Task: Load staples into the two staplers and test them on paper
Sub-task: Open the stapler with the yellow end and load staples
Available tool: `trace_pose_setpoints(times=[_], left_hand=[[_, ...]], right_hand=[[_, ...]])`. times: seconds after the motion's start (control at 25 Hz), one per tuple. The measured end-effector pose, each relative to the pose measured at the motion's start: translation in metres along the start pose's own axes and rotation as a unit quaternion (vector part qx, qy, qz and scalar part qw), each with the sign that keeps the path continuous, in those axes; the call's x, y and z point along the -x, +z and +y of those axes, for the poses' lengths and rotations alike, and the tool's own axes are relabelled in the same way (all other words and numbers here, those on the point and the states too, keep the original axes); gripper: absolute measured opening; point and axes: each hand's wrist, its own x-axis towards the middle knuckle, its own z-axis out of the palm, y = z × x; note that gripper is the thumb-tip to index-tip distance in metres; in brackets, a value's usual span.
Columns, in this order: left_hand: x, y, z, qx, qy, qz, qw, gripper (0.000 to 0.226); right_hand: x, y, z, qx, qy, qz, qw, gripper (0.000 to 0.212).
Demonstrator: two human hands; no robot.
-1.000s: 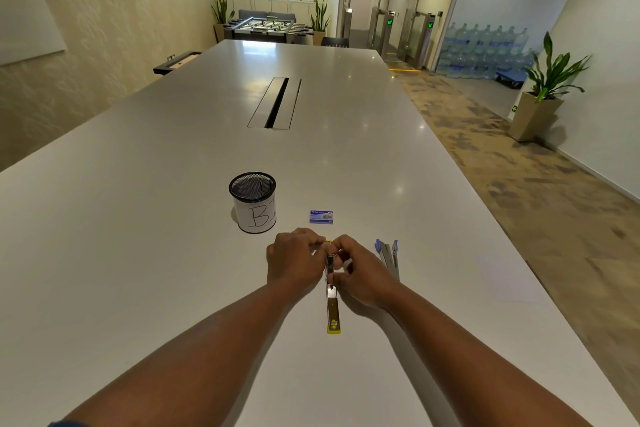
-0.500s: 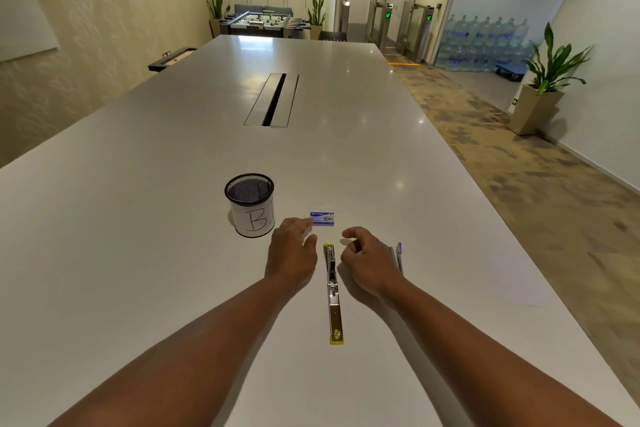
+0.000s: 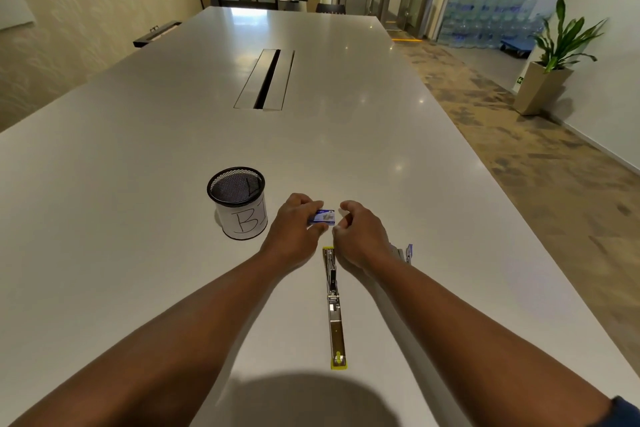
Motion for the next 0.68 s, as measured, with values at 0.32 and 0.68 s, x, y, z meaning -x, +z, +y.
trace_pose_setpoints(times=[0.32,0.68], left_hand=[[-0.004,-0.001,-0.003,-0.015,0.028,0.005,0.999,0.023],[0.000,0.000,0.002,-0.018,0.025,0.008,0.999,0.020]], right_hand=[[-0.018,0.002,0.001,0.025,-0.015,-0.045,0.999,0.038],[-0.018,-0.004,0.000,-0.003,0.015,-0.033,0.999,0.030]])
